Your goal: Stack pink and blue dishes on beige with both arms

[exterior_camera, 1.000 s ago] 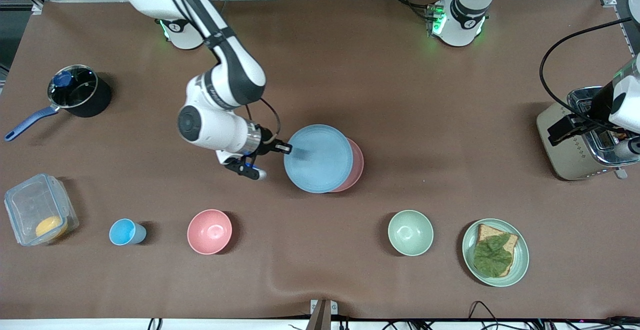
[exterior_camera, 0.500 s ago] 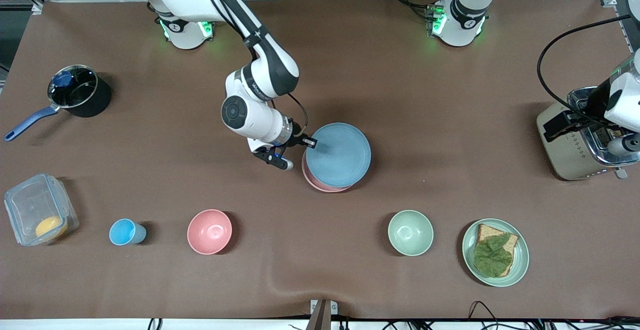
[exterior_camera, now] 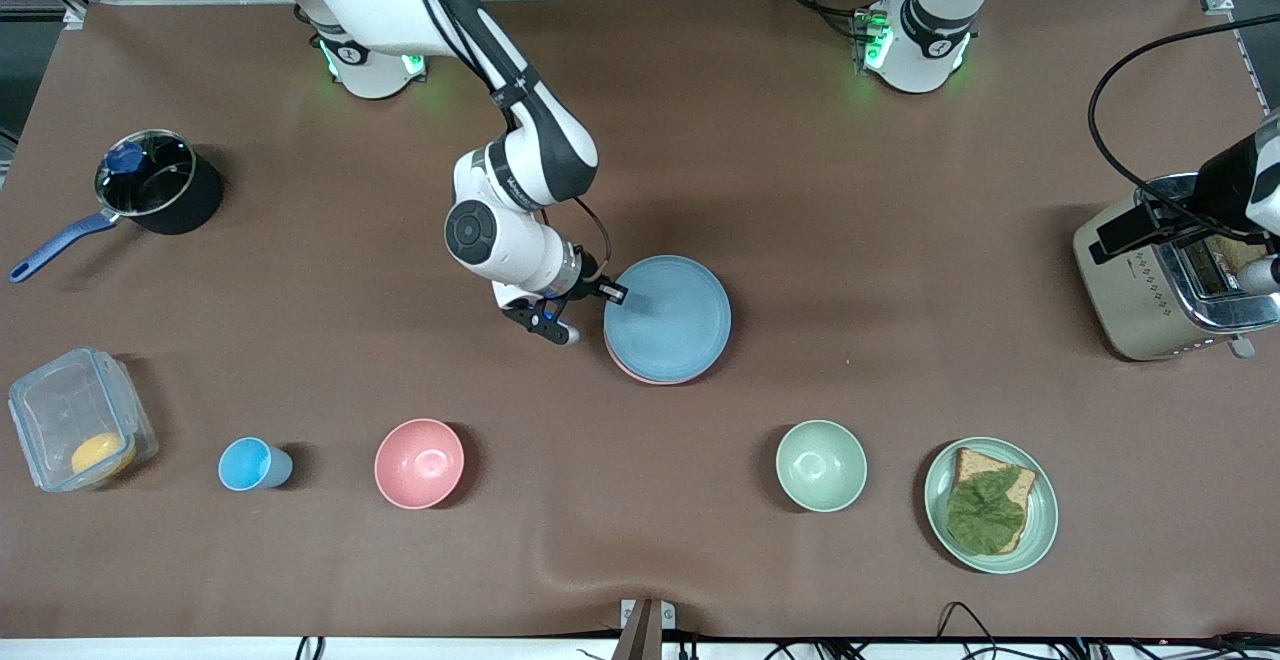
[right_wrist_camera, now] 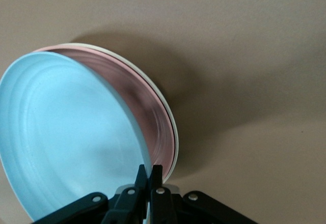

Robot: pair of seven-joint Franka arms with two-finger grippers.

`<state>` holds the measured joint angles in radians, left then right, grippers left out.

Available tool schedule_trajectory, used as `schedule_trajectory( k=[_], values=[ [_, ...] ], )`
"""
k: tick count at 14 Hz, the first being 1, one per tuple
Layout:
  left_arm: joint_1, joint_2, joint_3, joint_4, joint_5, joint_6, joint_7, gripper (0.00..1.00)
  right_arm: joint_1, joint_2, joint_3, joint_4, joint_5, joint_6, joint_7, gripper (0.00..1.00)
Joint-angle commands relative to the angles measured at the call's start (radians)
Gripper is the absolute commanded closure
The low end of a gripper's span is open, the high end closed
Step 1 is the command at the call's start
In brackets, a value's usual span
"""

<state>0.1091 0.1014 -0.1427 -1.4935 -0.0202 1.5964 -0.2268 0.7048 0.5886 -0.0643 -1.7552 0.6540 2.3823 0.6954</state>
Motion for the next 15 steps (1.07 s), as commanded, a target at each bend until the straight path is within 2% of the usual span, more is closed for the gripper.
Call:
schedule_trajectory(
  k=[1, 2, 3, 4, 6, 8, 11, 15],
  values=[
    [0.000, -0.052, -0.021, -0.034, 0.037, -0.012, 0.000, 0.00, -0.001, -0.007, -0.002, -0.012, 0.023, 0.003, 0.004, 1.00],
    [0.000, -0.055, -0.023, -0.040, 0.037, -0.012, -0.002, 0.00, -0.001, -0.007, -0.002, -0.013, 0.023, 0.001, 0.004, 1.00],
    [-0.002, -0.060, -0.024, -0.048, 0.040, -0.012, -0.002, 0.00, -0.001, -0.007, -0.003, -0.013, 0.024, -0.002, 0.007, 0.69],
    [-0.002, -0.071, -0.028, -0.050, 0.051, -0.012, -0.002, 0.00, -0.005, -0.010, -0.003, -0.013, 0.023, -0.003, 0.039, 0.01],
    [0.000, -0.080, -0.037, -0.053, 0.062, -0.012, 0.004, 0.00, -0.013, -0.033, -0.011, -0.012, 0.007, -0.032, 0.053, 0.00],
    [-0.002, -0.080, -0.046, -0.053, 0.074, -0.015, 0.003, 0.00, -0.028, -0.075, -0.073, -0.010, -0.005, -0.127, 0.006, 0.00],
    [-0.002, -0.089, -0.063, -0.048, 0.072, -0.015, 0.001, 0.00, -0.038, -0.119, -0.245, -0.012, -0.051, -0.346, -0.219, 0.00],
    [0.003, -0.089, -0.066, -0.050, 0.072, -0.016, 0.018, 0.00, -0.039, -0.138, -0.443, -0.013, -0.204, -0.489, -0.477, 0.00]
  ],
)
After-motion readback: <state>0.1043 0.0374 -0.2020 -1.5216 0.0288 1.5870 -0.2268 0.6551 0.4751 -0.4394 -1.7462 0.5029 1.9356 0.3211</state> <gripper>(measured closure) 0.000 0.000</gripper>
